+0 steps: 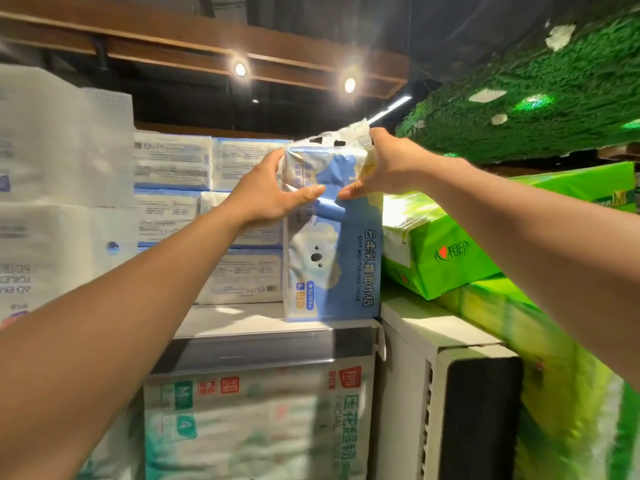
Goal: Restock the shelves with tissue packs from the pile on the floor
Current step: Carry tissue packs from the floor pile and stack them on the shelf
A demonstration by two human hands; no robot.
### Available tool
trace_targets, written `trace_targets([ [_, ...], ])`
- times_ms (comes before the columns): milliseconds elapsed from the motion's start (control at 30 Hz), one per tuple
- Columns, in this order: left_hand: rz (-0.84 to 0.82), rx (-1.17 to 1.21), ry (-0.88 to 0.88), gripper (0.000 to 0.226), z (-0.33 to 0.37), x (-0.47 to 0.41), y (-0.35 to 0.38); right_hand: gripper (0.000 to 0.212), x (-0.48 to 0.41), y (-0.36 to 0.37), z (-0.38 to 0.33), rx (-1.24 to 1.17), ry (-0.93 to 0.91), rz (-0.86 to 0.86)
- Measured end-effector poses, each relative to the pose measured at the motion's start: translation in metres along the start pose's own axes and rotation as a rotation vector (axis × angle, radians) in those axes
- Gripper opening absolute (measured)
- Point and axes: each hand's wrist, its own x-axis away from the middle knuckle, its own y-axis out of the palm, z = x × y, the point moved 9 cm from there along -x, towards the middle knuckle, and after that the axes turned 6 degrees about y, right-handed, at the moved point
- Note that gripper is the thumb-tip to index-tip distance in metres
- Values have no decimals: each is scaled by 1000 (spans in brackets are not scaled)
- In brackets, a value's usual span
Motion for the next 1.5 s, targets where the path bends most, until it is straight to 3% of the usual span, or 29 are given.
trace_targets([
  [67, -9, -123, 4, 103, 7, 6, -6, 124, 3, -2, 2, 14, -7, 5],
  [233, -34, -245, 23, 116, 21, 29, -22, 138, 38, -13, -4, 42, -72, 57],
  [400, -71, -267, 93, 115, 41, 60, -19, 127, 94, -23, -5, 10, -158, 113],
  [633, -201, -281, 202, 110, 99, 125, 10, 112, 211, -45, 39, 4, -140, 122],
  [800, -262, -159, 394, 107, 206, 184, 62, 102, 325, -77, 125, 75, 10, 58],
  [1067, -492, 160, 622, 104, 440, 290, 230, 84, 553, -174, 298, 232, 440, -111],
  [1167, -578, 242, 700, 101, 530, 339, 303, 95, 645, -224, 361, 309, 599, -153],
  [1267, -662, 325, 789, 89, 619, 394, 374, 71, 739, -275, 423, 381, 760, -164],
  [1400, -800, 435, 926, 92, 730, 472, 467, 97, 864, -323, 498, 458, 1010, -111],
  [1500, -858, 474, 1076, 104, 805, 527, 545, 100, 960, -348, 559, 568, 1192, -106],
])
